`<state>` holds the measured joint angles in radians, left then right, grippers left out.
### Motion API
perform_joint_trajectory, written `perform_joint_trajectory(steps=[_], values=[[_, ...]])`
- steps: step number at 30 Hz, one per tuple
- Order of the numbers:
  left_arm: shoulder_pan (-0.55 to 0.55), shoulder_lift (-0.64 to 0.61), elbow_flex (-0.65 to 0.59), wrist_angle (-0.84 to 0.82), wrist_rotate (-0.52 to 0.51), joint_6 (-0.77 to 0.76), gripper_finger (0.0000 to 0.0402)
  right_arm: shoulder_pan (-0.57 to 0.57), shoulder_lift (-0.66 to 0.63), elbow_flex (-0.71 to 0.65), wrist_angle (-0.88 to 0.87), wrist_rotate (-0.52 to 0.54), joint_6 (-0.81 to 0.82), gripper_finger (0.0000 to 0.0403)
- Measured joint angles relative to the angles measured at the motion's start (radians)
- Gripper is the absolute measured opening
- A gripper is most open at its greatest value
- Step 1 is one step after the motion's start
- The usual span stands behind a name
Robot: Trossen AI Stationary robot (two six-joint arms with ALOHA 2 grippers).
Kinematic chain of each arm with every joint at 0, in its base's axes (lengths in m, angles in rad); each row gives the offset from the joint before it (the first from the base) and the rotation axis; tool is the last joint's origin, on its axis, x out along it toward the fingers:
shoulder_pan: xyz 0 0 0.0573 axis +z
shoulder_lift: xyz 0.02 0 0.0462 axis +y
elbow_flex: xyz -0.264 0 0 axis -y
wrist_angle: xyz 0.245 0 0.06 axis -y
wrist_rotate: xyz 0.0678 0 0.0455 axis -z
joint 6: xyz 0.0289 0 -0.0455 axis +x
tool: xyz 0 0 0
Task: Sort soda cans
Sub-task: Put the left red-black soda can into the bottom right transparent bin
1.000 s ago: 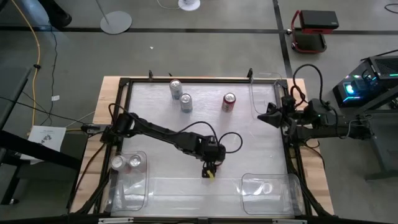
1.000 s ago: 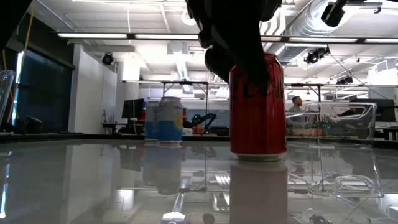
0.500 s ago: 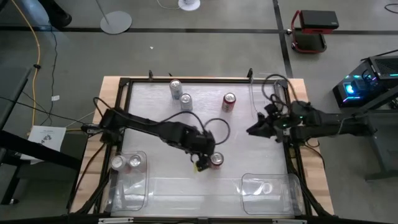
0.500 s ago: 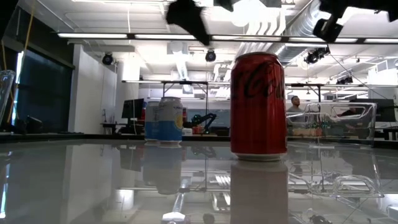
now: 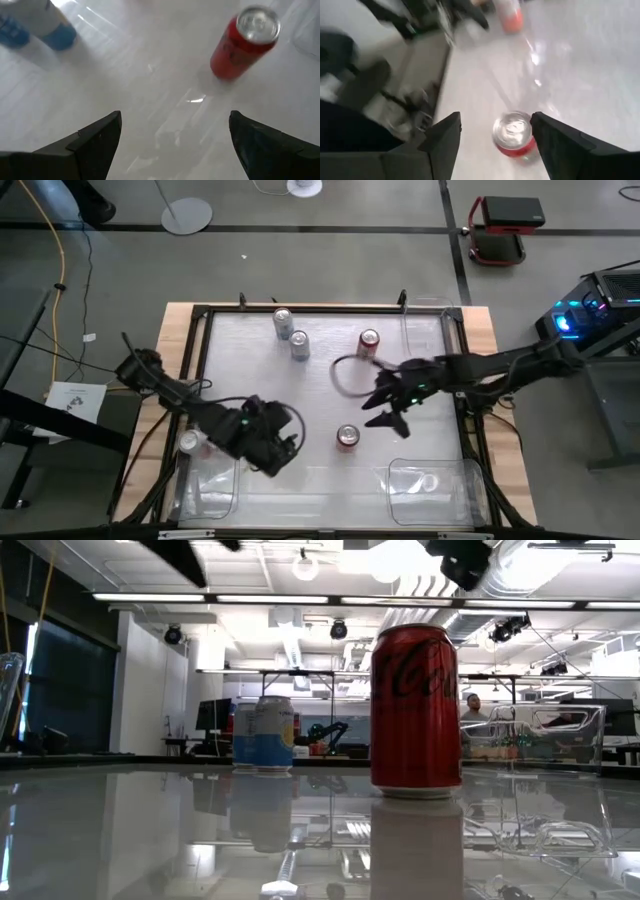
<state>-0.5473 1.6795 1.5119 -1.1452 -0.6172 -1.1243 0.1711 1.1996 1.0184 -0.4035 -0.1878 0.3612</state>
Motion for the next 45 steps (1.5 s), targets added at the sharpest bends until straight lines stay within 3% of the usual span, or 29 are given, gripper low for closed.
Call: perform_joint_trajectory(steps=[7, 12, 17, 28, 33, 45], values=[[-0.073, -0.031, -0.076, 0.015, -0.071, -0.024, 0.0346, 0.037, 0.285, 0.334, -0.351, 0.006, -0.105, 0.0246], [-0.095, -0.019, -0.079, 0.014, -0.068, 0.055, 0.0346, 0.060, 0.460, 0.518, -0.526, 0.029, -0.186, 0.0285], [-0.105, -0.020, -0.079, 0.013, -0.080, 0.064, 0.0346, 0.061, 0.591, 0.635, -0.633, 0.080, -0.160, 0.0315], [-0.109, -0.020, -0.079, 0.013, -0.128, 0.097, 0.0346, 0.061, 0.683, 0.649, -0.692, 0.054, -0.022, 0.0319], [-0.109, -0.019, -0.079, 0.012, -0.146, 0.098, 0.0346, 0.061, 0.683, 0.632, -0.667, 0.110, -0.042, 0.0319], [-0.109, -0.019, -0.079, 0.012, -0.151, 0.100, 0.0346, 0.062, 0.686, 0.610, -0.613, 0.107, -0.099, 0.0319]])
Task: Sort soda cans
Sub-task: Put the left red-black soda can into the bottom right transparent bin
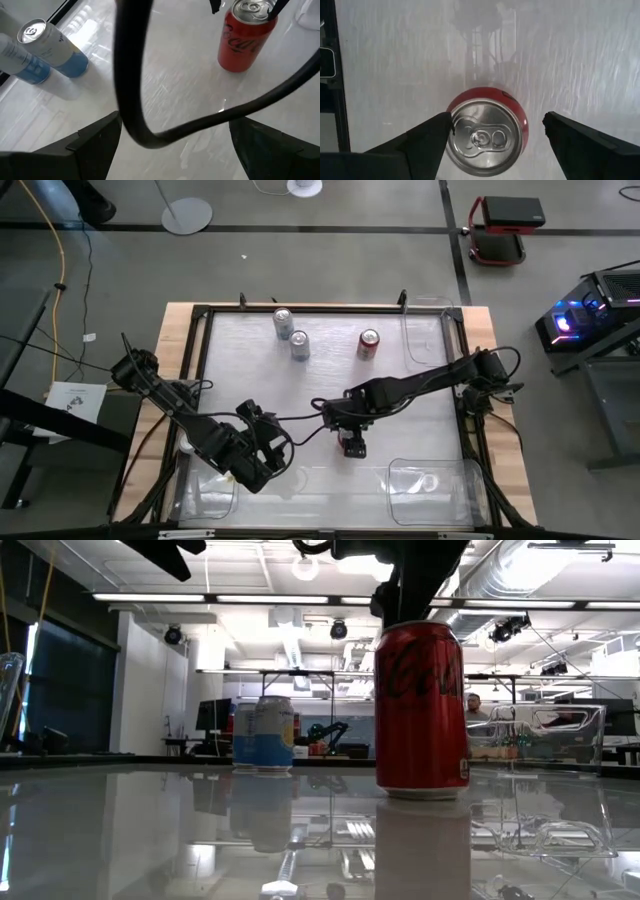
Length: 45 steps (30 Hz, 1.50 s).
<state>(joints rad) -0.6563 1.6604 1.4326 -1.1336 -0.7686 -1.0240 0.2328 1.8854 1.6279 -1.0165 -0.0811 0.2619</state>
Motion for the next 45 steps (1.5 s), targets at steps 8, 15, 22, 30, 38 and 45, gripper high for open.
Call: perform_joint_trajectory(steps=[8, 15, 22, 30, 38, 45], values=[[0.000, 0.000, 0.000, 0.000, -0.001, 0.007, 0.0346, -0.028, 0.002, -0.001, -0.003, -0.045, 0.008, 0.0320], [0.000, 0.000, 0.000, 0.000, -0.001, 0.007, 0.0346, -0.037, 0.002, -0.001, -0.003, -0.082, -0.009, 0.0320], [0.000, 0.000, 0.000, 0.000, -0.001, 0.006, 0.0346, -0.028, 0.002, -0.001, -0.002, -0.089, -0.020, 0.0320], [0.000, 0.000, 0.000, 0.000, -0.001, 0.006, 0.0346, -0.042, 0.002, 0.026, -0.004, -0.131, -0.010, 0.0320], [0.000, 0.000, 0.000, 0.000, -0.001, 0.006, 0.0346, 0.012, 0.002, 0.026, -0.004, -0.030, -0.027, 0.0320], [0.000, 0.000, 0.000, -0.001, 0.000, 0.007, 0.0346, 0.039, 0.020, 0.026, 0.010, 0.004, -0.022, 0.0320]])
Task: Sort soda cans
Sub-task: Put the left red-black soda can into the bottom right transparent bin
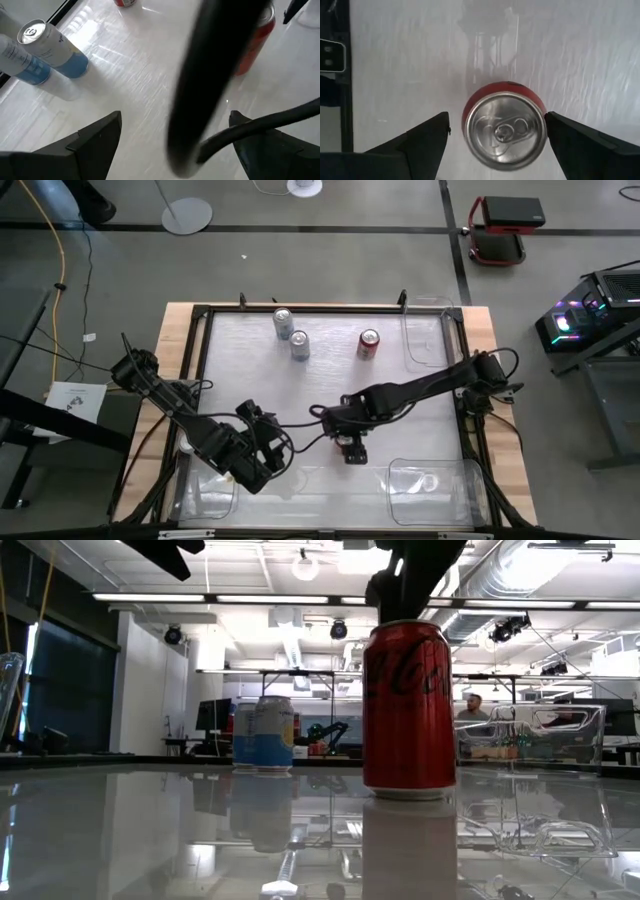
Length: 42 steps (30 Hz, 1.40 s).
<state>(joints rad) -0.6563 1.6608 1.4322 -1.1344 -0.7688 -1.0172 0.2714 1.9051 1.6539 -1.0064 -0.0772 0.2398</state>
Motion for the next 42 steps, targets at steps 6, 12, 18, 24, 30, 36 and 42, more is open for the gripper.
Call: perform_joint_trajectory(steps=[6, 12, 18, 24, 30, 36, 42], values=[[0.000, 0.001, 0.000, -0.011, 0.003, 0.001, 0.0346, -0.002, 0.048, 0.000, 0.011, -0.001, 0.018, 0.0319], [0.000, 0.001, 0.000, -0.026, 0.003, 0.000, 0.0346, -0.001, 0.067, 0.003, 0.016, -0.003, -0.003, 0.0320], [0.000, 0.001, 0.000, -0.025, 0.000, 0.000, 0.0346, 0.000, 0.068, 0.003, 0.007, 0.014, -0.020, 0.0320], [0.000, 0.001, 0.000, -0.025, 0.000, 0.000, 0.0346, 0.000, 0.075, 0.003, 0.000, 0.019, -0.017, 0.0319], [0.000, 0.001, 0.000, -0.025, 0.000, -0.001, 0.0346, 0.000, 0.075, 0.003, -0.010, 0.024, -0.013, 0.0304], [0.000, 0.001, 0.000, -0.025, -0.002, -0.001, 0.0346, 0.000, 0.076, 0.003, -0.025, 0.029, 0.022, 0.0277], [0.000, 0.001, 0.000, -0.025, -0.003, -0.001, 0.0346, 0.000, 0.053, 0.022, -0.070, 0.045, 0.080, 0.0276]])
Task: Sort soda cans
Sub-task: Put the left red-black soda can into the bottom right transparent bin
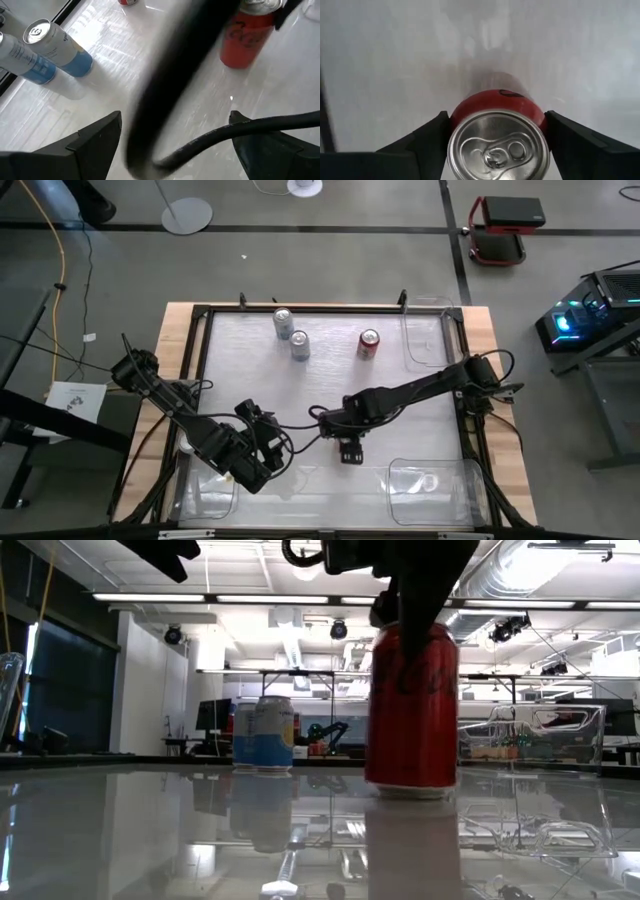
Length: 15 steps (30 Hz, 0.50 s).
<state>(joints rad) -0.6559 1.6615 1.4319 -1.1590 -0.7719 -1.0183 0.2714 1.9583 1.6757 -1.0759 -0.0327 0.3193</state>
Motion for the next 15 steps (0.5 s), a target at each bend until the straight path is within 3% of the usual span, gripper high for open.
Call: perform_joint_trajectory(steps=[7, 15], values=[[0.000, 0.000, 0.000, 0.003, -0.005, -0.001, 0.0346, 0.024, -0.083, 0.195, -0.139, 0.038, 0.088, 0.0268], [0.000, -0.001, 0.000, 0.001, 0.000, -0.001, 0.0346, 0.159, -0.170, 0.366, -0.185, -0.032, 0.244, 0.0268]])
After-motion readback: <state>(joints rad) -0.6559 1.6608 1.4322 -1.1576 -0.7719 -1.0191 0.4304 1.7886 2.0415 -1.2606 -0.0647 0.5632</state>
